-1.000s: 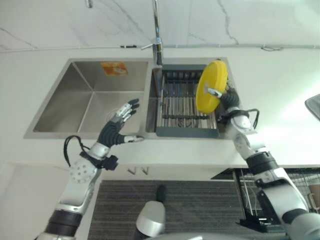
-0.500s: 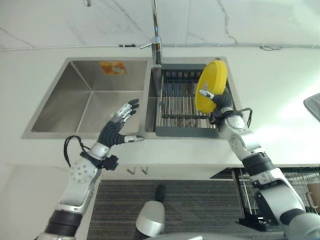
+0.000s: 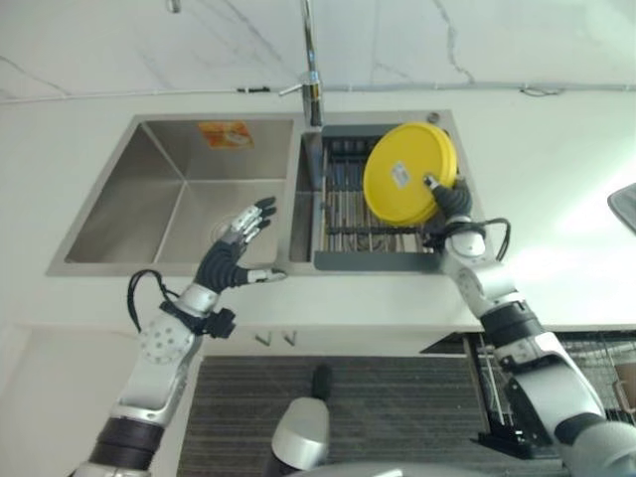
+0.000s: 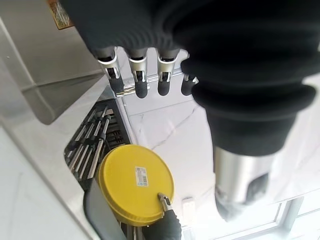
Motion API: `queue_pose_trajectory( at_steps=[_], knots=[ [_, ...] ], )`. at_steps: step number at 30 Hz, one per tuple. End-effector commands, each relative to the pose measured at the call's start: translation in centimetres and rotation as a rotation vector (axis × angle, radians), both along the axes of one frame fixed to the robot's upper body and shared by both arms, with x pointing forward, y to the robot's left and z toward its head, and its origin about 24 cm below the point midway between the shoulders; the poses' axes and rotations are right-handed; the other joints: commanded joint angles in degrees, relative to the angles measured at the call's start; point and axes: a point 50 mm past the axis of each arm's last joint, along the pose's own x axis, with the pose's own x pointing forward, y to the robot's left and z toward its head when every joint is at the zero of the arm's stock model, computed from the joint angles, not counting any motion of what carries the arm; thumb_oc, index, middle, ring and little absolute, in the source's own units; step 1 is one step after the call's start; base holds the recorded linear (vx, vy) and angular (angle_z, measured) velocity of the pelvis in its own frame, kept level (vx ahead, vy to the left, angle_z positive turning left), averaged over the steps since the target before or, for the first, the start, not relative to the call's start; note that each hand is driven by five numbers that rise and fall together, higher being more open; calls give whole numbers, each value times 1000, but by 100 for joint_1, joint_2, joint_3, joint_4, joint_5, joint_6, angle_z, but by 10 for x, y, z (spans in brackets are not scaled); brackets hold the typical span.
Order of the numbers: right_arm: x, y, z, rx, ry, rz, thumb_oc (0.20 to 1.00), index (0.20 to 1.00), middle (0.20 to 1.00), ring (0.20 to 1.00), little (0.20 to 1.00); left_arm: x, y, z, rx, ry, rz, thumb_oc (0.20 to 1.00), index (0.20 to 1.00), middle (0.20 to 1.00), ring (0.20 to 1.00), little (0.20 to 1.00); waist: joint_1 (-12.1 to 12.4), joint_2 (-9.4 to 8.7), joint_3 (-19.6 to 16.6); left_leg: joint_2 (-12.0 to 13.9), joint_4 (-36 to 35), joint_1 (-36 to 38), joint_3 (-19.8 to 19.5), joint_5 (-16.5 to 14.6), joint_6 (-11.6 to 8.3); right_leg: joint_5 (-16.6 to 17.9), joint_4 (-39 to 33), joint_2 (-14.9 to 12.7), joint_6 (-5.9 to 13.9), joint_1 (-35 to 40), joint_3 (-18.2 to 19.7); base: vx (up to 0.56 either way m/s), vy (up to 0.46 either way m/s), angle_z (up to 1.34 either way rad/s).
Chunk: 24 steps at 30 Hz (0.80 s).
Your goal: Place the dishes in the dishwasher.
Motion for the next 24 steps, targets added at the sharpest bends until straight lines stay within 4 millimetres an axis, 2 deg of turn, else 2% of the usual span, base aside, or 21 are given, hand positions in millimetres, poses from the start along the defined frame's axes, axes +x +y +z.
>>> queue_pose_trajectory(
  at_steps=[1, 6, 7, 9, 12, 13, 15, 19, 24],
  knots=[
    [6, -20, 37, -80, -170, -31, 200, 200, 200, 200, 200, 1, -17, 11, -25, -71, -81, 1000, 1000, 1000, 1000, 1000, 153, 380, -396, 151, 22, 199, -339, -673, -169, -238, 640, 60, -235, -449, 189, 0, 0, 0],
    [4, -16, 39, 90, -214, 30, 200, 200, 200, 200, 200, 0, -17, 10, -33, -70, -85, 1000, 1000, 1000, 1000, 1000, 145, 387, -389, 162, 23, 231, -327, -671, -171, -231, 649, 52, -236, -446, 179, 0, 0, 0],
    [2, -9, 37, 259, -226, 74, 200, 200, 200, 200, 200, 0, -18, 10, -36, -69, -86, 1000, 1000, 1000, 1000, 1000, 128, 392, -393, 163, 21, 272, -311, -681, -162, -229, 646, 53, -247, -431, 187, 0, 0, 0],
    [1, -6, 38, 342, -243, 101, 200, 200, 200, 200, 200, -1, -18, 9, -38, -68, -87, 1000, 1000, 1000, 1000, 1000, 115, 394, -402, 166, 19, 289, -295, -685, -156, -226, 647, 50, -251, -433, 192, 0, 0, 0],
    [-12, 15, 59, 519, -421, 234, 200, 200, 200, 200, 200, -1, -20, 6, -47, -62, -97, 1000, 1000, 1000, 1000, 1000, 54, 399, -434, 170, 7, 352, -217, -714, -124, -212, 648, 40, -256, -444, 200, -40, 3, -1],
    [-16, 17, 60, 572, -441, 253, 200, 200, 200, 200, 200, -1, -21, 6, -49, -61, -99, 1000, 1000, 1000, 1000, 1000, 38, 400, -441, 173, 5, 365, -200, -718, -120, -207, 649, 41, -254, -449, 203, -35, 3, -1],
    [-27, 25, 59, 713, -483, 309, 200, 200, 200, 200, 200, -4, -23, 4, -59, -60, -95, 1000, 1000, 1000, 1000, 1000, -42, 400, -474, 198, -7, 420, -122, -736, -108, -192, 638, 51, -246, -470, 233, -44, 8, -1],
    [-43, 29, 59, 836, -540, 351, 200, 200, 200, 200, 200, -7, -23, 2, -89, -67, -67, 1000, 1000, 1000, 1000, 1000, -188, 386, -506, 243, -15, 474, 25, -754, -113, -163, 585, 72, -228, -514, 300, -65, 1, -14],
    [-61, 37, 51, 1016, -569, 382, 200, 200, 200, 200, 200, -8, -28, -1, -130, -69, -67, 1000, 1000, 1000, 1000, 1000, -388, 318, -560, 327, -15, 478, 229, -747, -158, -102, 449, 145, -214, -548, 400, -81, -42, -25]
  ],
)
